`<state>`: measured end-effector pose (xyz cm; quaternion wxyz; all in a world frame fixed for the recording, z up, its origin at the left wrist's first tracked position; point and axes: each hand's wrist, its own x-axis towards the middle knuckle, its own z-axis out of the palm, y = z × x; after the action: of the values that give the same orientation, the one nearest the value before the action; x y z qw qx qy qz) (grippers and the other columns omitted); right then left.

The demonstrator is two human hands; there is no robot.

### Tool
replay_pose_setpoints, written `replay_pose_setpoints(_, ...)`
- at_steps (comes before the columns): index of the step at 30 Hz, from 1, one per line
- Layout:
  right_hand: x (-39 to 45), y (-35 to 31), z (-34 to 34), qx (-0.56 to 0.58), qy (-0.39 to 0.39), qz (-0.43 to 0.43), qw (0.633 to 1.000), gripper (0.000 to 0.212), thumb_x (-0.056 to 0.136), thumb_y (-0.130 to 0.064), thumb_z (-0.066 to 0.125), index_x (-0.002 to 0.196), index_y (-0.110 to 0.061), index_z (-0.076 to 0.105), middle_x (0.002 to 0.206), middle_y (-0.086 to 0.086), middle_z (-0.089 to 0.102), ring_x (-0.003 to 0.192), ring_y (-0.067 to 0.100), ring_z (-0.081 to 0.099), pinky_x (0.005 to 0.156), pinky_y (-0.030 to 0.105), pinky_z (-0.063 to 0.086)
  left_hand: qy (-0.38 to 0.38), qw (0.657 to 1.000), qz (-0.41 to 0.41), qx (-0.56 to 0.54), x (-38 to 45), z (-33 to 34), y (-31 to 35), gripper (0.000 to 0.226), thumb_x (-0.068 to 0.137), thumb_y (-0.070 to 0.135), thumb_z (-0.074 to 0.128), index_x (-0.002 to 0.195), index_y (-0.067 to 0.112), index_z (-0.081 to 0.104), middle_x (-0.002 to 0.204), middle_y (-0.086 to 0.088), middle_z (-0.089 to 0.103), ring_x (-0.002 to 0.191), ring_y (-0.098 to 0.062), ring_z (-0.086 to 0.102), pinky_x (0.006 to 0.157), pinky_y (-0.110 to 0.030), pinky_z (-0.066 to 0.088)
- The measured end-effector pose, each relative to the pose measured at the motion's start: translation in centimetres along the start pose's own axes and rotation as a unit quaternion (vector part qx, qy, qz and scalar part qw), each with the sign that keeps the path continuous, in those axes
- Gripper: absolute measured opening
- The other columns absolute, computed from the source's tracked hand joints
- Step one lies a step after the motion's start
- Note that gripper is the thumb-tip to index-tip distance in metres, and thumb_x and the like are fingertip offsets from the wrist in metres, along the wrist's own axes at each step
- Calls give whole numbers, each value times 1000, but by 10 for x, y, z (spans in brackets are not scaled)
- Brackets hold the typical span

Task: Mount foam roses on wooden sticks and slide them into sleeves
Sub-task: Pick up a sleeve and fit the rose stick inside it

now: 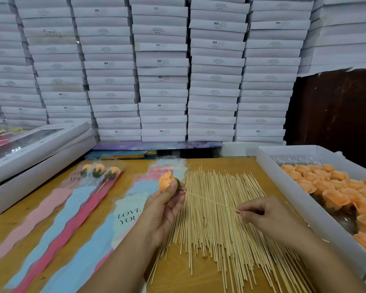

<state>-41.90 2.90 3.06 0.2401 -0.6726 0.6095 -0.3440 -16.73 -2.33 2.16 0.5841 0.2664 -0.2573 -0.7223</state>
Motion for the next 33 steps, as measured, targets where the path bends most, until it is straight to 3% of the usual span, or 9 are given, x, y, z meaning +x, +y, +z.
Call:
replay_pose_setpoints(5,1,2,1,7,0,1,1000,41,90,-14,70,59,-41,70,87,-16,76,88,-4,67,78,14,47,-2,1000,1,7,0,0,0,13,78,10,72,85,0,76,91,-14,72,83,-18,69,75,-27,60)
replay_pose_setpoints(9,3,4,4,8,-10,-3,1000,33,90,-16,71,74,-44,72,82,-22,75,85,-10,66,84,19,50,-3,1000,4,16,-1,1,-2,10,77,10,72,79,2,78,90,-14,72,81,-17,70,75,-27,60)
replay_pose_setpoints(13,5,10,13,11,-2,-9,1000,20,88,-18,73,80,-36,72,74,-19,73,72,-4,66,73,22,50,2,1000,2,4,-1,1,-2,13,78,9,72,86,0,75,91,-14,72,82,-17,70,77,-28,60)
replay_pose_setpoints(17,6,13,21,-2,37,-12,999,22,81,-20,80,68,-34,69,72,-20,68,64,-3,61,63,21,47,13,1000,4,-8,-2,2,-2,11,78,8,71,84,0,75,90,-15,72,82,-19,69,74,-27,60)
replay_pose_setpoints(22,3,10,20,-39,45,-51,997,24,89,-22,73,69,-35,68,77,-25,68,75,-4,63,63,15,42,17,1000,10,-10,-4,4,-3,21,77,8,70,94,-2,69,87,-13,71,79,-18,68,73,-27,60)
replay_pose_setpoints(25,1,8,19,-62,17,-58,996,26,95,-22,64,73,-35,68,82,-26,69,76,4,65,65,22,49,20,1000,10,-13,-5,3,-3,19,77,8,69,93,-1,70,88,-13,71,79,-18,69,70,-26,61)
replay_pose_setpoints(28,0,9,19,-88,5,-57,994,30,99,-26,56,72,-36,65,79,-23,69,64,14,62,63,31,51,20,1000,11,-6,-5,3,-5,14,79,8,70,90,-1,72,87,-13,72,76,-16,70,69,-25,62)
replay_pose_setpoints(31,0,9,19,-75,17,-61,995,27,99,-30,57,75,-39,64,78,-23,68,60,7,59,57,23,46,31,999,17,-8,-3,3,-5,20,78,8,70,95,-3,70,88,-14,72,75,-16,71,71,-26,61)
replay_pose_setpoints(33,1,8,20,-50,34,-56,997,15,94,-33,66,82,-41,63,79,-21,67,69,-2,60,61,18,43,34,999,22,-11,-2,3,-4,22,78,9,71,96,-3,69,88,-14,71,75,-17,70,72,-26,61)
